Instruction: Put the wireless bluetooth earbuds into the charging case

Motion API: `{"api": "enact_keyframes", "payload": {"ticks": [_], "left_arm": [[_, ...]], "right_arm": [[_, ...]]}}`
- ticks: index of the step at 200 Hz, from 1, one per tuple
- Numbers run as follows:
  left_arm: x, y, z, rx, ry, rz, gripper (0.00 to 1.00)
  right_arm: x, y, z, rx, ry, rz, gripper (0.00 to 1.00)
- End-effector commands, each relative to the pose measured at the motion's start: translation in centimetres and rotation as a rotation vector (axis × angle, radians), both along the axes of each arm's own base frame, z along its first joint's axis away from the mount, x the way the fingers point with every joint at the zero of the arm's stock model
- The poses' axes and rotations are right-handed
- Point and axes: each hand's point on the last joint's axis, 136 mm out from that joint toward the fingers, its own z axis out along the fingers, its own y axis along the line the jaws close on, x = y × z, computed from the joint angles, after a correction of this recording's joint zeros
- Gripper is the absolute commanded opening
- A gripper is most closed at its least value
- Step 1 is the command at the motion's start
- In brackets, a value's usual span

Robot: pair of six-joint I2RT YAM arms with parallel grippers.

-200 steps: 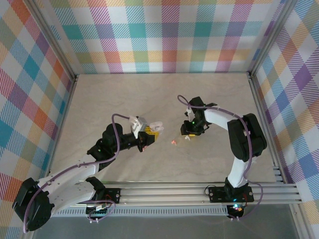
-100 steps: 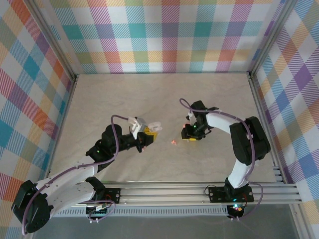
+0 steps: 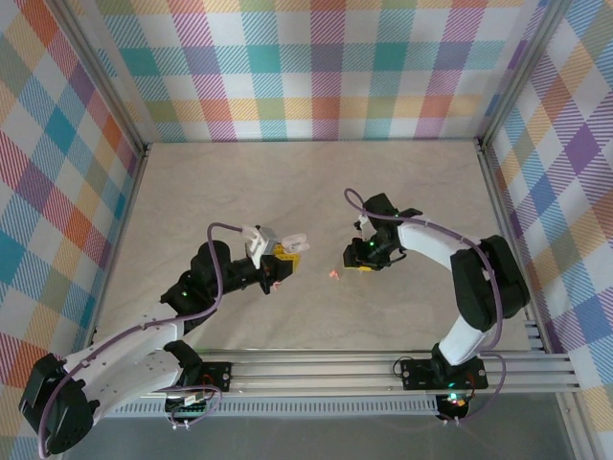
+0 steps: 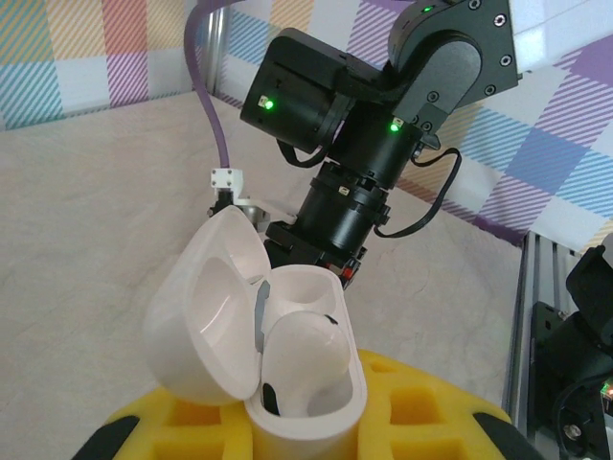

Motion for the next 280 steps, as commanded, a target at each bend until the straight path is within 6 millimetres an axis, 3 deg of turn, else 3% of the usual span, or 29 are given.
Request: {"api": "enact_keyframes", "payload": {"ticks": [1,49,89,175,280], "left_arm": [[-0.5,0.2,-0.1,0.001,-0.012,0.002,0.0],[-0.4,0.1,-0.1,0.0,-0.009,0.004,0.0],[-0.1,0.0,-0.3,0.002,-0.001,0.008,0.0],[0.4,-0.1,-0.5,0.02,0.007,0.018,0.0],[0.6,-0.3,-1.0,0.031,0.013,0.018,0.0]], "right_arm": [[0.3,-1.2,1.3,-0.061,-0.066,-0.024,0.42],[1.2,-2.5,1.2,-0.236,-0.149,0.094,0.41],[1.6,-2.8,-0.3,-0.354,-0.131,0.153,0.41],[2.1,-1.2,-2.1,-0.421,-0.089,0.205,0.41],[2.2,-1.4,-3.0,-0.483,-0.071,0.226,0.42]]}}
